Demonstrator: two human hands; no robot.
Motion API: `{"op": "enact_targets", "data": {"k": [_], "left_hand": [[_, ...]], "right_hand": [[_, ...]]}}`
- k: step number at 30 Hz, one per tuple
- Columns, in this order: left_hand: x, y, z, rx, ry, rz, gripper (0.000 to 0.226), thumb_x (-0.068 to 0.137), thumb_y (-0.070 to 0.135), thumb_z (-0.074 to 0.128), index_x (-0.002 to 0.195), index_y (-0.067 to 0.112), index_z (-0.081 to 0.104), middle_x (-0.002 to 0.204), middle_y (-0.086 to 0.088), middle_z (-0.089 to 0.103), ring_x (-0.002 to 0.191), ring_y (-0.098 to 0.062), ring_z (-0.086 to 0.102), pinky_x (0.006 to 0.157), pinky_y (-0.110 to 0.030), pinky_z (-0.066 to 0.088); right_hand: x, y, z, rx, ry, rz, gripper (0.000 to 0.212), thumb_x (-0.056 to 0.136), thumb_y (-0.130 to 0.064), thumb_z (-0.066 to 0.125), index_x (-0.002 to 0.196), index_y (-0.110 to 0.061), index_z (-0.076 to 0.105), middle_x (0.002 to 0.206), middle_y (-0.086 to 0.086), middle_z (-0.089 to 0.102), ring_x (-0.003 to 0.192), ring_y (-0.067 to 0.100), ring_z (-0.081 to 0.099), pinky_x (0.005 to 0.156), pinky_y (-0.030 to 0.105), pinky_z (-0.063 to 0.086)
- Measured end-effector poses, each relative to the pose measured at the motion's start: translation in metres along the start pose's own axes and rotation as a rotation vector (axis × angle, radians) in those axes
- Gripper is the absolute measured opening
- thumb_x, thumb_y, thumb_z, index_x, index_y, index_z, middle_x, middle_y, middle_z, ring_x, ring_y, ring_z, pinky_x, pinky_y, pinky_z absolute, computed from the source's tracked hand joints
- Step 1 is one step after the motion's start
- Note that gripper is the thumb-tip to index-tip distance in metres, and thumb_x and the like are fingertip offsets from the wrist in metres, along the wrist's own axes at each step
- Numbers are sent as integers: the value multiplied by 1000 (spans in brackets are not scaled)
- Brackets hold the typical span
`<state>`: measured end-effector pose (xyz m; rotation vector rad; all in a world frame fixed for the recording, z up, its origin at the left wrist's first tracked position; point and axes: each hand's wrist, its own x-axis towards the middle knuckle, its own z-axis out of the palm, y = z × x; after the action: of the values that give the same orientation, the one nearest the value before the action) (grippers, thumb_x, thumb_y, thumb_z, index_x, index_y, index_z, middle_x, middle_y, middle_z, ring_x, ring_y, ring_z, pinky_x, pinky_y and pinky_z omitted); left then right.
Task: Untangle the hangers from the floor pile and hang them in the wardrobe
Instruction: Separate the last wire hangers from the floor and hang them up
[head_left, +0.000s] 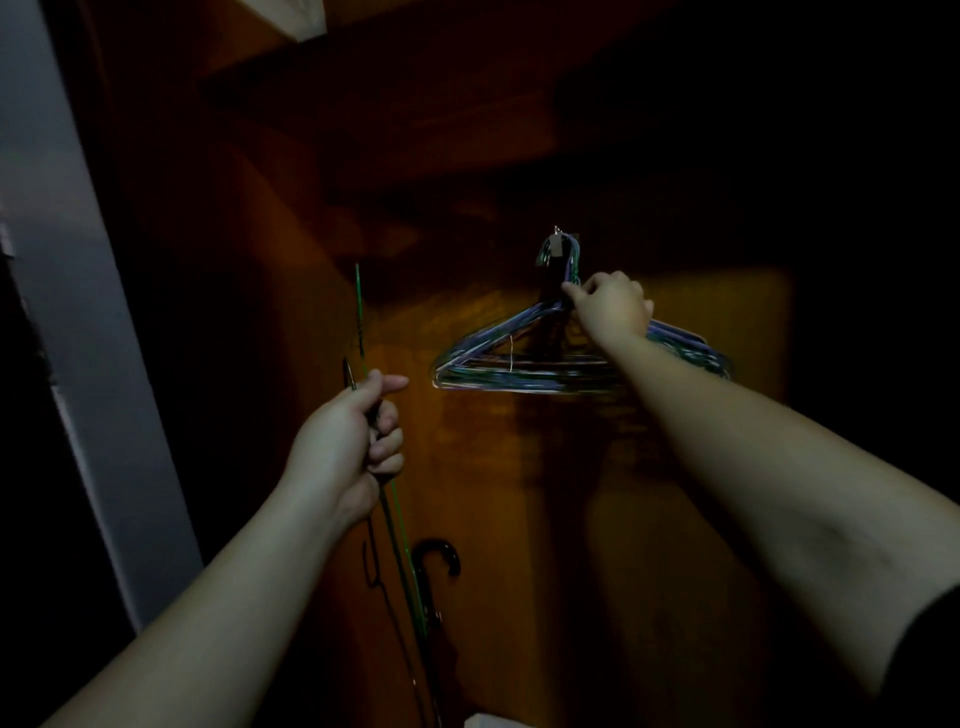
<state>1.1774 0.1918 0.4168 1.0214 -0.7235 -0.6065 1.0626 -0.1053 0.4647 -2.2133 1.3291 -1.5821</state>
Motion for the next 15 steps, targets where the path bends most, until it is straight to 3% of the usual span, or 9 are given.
{"op": "enact_targets", "data": {"k": [6,10,15], "left_hand": [[-10,1,-15,-12,-106,-68,26,103,28,39,101,9,56,53,4,37,34,-5,25,37,-15,17],[-15,-5,-28,-18,-182,-140,26,102,27,39,99,9,56,55,2,36,36,-6,24,38,-18,17],[-16,-14,-36,-81,-269,-197,27,100,27,38,93,8,57,51,3,30,33,-6,21,37,-16,14]], "right_hand": [[-32,-13,-11,148,31,-56,37,98,-46,48,106,-12,61,110,9,57,106,27,54,92,42,41],[-107,-25,-5,270,-332,-116,34,100,-38,48,90,-10,64,81,8,60,75,22,56,65,34,42],[-206,-25,10,430,-624,-37,41,99,-43,48,76,-16,68,71,3,64,66,15,57,64,30,42]]}}
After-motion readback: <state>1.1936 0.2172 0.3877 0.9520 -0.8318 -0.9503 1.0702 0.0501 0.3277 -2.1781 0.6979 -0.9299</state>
